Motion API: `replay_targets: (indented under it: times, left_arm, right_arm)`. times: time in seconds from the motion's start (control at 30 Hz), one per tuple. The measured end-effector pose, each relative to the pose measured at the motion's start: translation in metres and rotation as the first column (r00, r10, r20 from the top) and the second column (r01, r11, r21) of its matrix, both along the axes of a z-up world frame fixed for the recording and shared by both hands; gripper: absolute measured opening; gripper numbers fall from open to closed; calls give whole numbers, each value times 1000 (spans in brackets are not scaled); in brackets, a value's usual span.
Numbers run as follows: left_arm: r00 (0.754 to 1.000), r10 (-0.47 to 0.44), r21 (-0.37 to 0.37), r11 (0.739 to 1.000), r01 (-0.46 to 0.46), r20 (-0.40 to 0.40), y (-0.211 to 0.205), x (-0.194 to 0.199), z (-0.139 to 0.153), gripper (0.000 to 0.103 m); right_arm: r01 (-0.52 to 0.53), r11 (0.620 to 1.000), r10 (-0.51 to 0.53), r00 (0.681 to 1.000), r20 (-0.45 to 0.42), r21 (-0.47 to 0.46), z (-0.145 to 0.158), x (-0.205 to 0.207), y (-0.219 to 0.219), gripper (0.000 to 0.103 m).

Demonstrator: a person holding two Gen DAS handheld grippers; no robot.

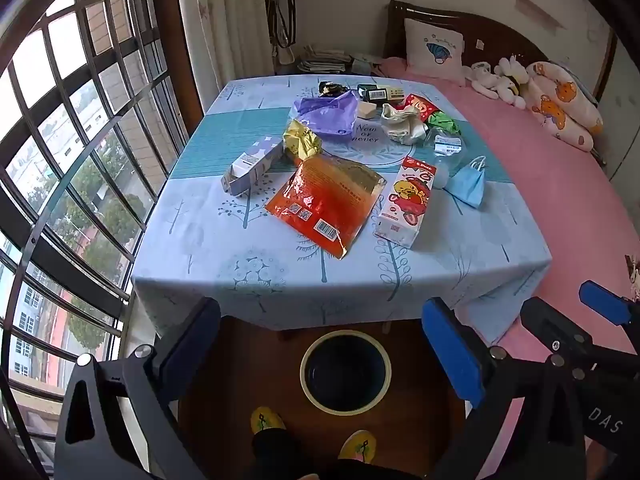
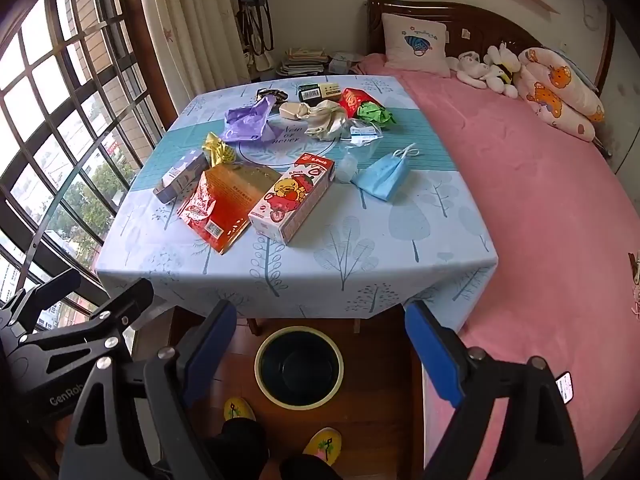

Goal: Collect trash

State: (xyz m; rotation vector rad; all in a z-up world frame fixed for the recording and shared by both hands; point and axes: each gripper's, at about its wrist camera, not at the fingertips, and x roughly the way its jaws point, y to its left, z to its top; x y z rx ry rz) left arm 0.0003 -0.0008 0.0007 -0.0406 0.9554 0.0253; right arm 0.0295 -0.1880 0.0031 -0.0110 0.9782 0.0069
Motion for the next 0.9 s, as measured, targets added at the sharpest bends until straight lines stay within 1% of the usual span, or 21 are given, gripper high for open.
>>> replay_targets:
  times: [0.23, 0.37, 0.43, 0.6, 0.67, 0.9]
  left_arm:
    - [1000, 4, -11, 1000, -4, 5, 1, 0, 1, 99]
    - [1000, 14, -14, 1000, -14, 6, 5, -1, 2, 99]
    - [999, 28, -15, 1000, -27, 20, 6, -8, 3, 99]
    - [999, 34, -14, 999, -34, 20, 8, -8, 2, 98]
    - [999, 35, -12, 999, -35, 22, 8, -8, 2, 98]
    - [999, 37, -7, 999, -37, 28, 7, -10, 4, 98]
  right_arm:
    - [-1, 1000, 1, 1000, 4, 11, 1, -2, 1, 87]
    - [-7, 1000, 7, 1000, 8, 14, 2, -2, 5, 87]
    - [-9, 1000, 9, 1000, 9, 11, 1, -1, 6, 87]
    - [-17, 1000, 17, 1000, 4, 18, 6, -2, 6, 85]
    - [-35, 999, 35, 999, 9, 8, -1, -1, 8, 84]
    - [-38, 999, 38, 999, 9, 12, -1, -1, 8, 83]
